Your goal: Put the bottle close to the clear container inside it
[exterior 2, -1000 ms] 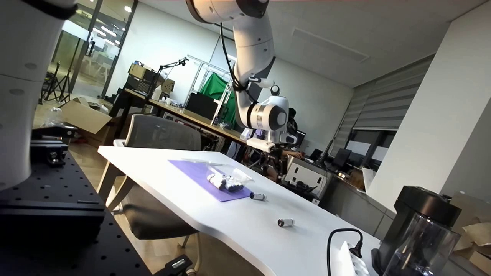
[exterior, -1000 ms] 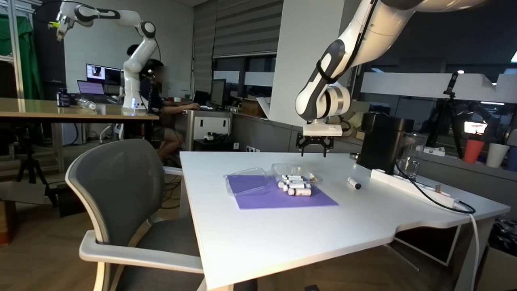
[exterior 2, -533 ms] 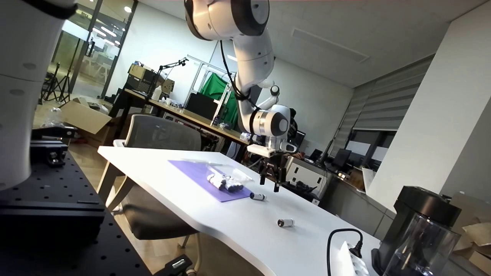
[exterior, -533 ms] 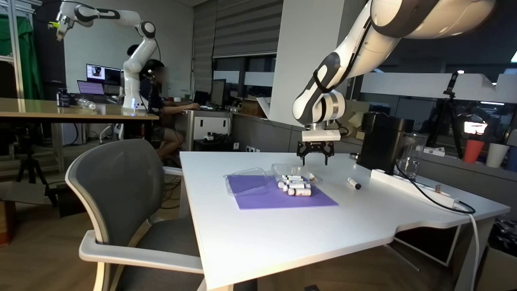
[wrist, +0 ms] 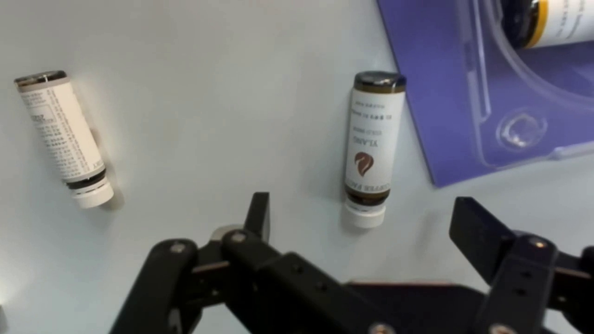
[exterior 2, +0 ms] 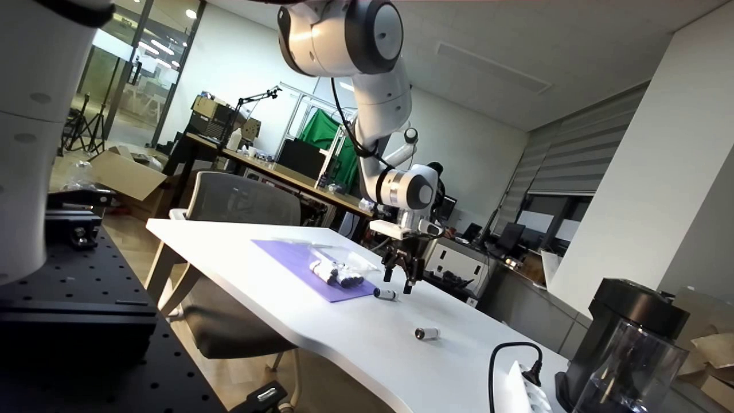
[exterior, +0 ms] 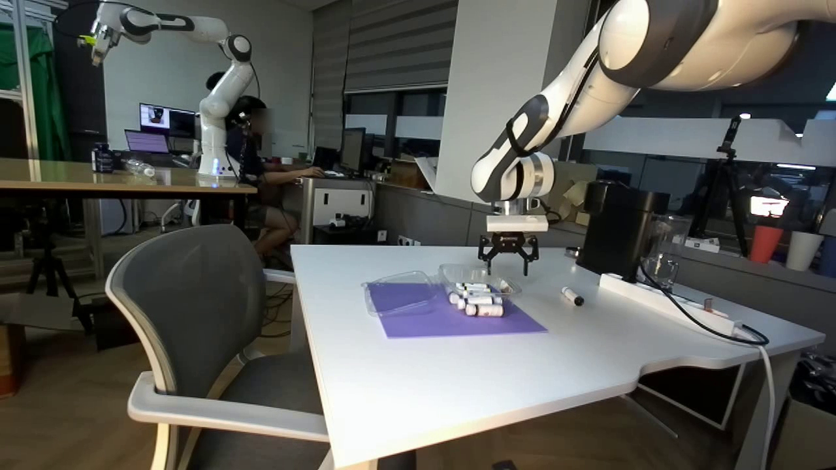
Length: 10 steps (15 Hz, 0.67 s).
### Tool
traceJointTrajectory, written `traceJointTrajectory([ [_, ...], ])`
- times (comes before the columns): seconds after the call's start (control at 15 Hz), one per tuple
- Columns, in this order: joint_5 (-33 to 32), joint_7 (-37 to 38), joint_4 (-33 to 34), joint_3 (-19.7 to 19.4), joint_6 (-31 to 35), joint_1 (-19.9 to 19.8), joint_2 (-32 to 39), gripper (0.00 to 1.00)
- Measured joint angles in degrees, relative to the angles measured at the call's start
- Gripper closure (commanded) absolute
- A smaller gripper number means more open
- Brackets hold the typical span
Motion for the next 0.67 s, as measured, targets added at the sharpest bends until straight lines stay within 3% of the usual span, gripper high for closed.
traceJointTrajectory([
  [0.13,0.25,-0.36,1.48,0.65,-1.7,-0.58,0.88,0.0],
  [0.2,0.59,-0.73,2.21,0.88,-2.44,-0.82,1.34,0.25],
  [0.27,0.8,-1.2,2.9,1.19,-3.2,-1.08,1.8,0.26],
  [0.67,1.22,-2.53,6.35,2.64,-5.61,-2.02,4.24,0.67],
])
